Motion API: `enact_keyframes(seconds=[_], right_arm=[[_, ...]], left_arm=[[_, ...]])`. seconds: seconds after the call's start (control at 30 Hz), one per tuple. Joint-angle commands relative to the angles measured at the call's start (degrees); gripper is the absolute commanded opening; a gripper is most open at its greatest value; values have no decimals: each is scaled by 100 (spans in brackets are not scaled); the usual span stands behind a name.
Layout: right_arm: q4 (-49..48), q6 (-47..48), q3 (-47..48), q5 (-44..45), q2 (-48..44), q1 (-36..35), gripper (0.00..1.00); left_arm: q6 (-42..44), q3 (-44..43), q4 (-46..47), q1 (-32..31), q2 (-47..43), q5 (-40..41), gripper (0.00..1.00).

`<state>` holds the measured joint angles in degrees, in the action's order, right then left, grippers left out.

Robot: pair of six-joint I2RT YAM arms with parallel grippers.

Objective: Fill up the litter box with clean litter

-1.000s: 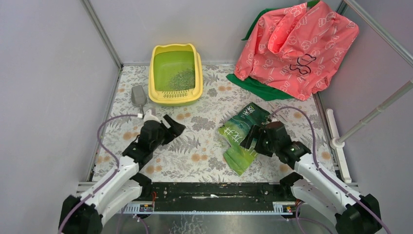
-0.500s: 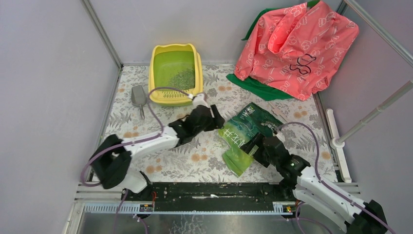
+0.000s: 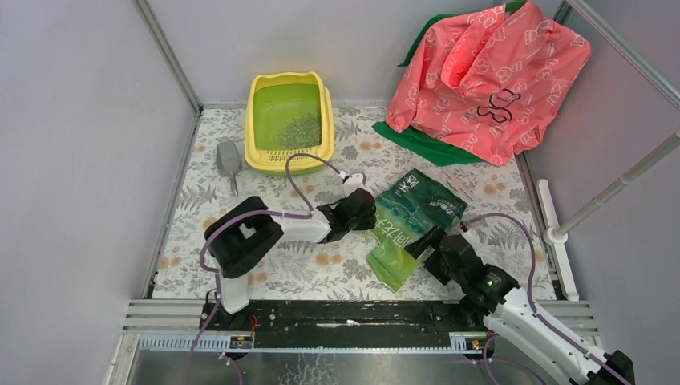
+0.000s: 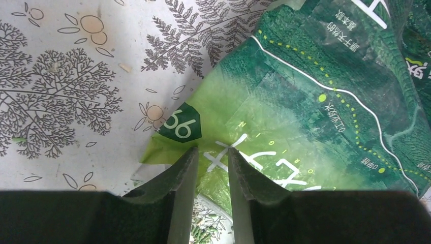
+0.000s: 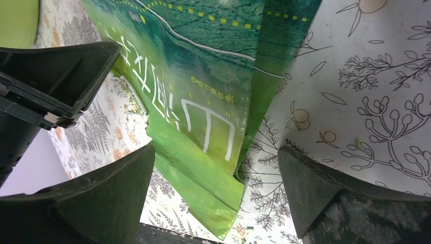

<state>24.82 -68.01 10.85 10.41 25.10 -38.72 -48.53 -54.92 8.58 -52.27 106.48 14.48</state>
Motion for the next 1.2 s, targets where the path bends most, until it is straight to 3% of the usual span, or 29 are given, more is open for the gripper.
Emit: enact_keyframes(seconds=[0.0, 0.2, 0.43, 0.53, 0.67, 0.9, 0.97, 1.17], right_arm=[[-69, -173, -284, 242, -53, -37, 100], [-729, -345, -698, 167, -341, -36, 100], [-1641, -498, -865, -189, 237, -47, 100], [-1786, -504, -851, -164, 345, -60, 95], [-1547, -414, -610, 12, 112, -62, 76], [-938, -224, 46, 540, -536, -65, 6], [-958, -134, 237, 619, -483, -61, 0], [-1669, 162, 845, 334, 306, -57, 0]], left_arm=[[-132, 161, 466, -95, 27, 197, 35], [-452, 1123, 752, -99, -785, 248, 35], [-624, 1916, 849, -99, -1896, 225, 35], [-610, 1970, 758, -86, -2057, 307, 35], [-616, 2126, 723, 111, -2338, 285, 35], [-515, 2427, 562, 720, -3142, 12, 36], [-460, 2413, 436, 809, -3321, -19, 36], [-542, 2405, 404, 893, -3638, -220, 36]])
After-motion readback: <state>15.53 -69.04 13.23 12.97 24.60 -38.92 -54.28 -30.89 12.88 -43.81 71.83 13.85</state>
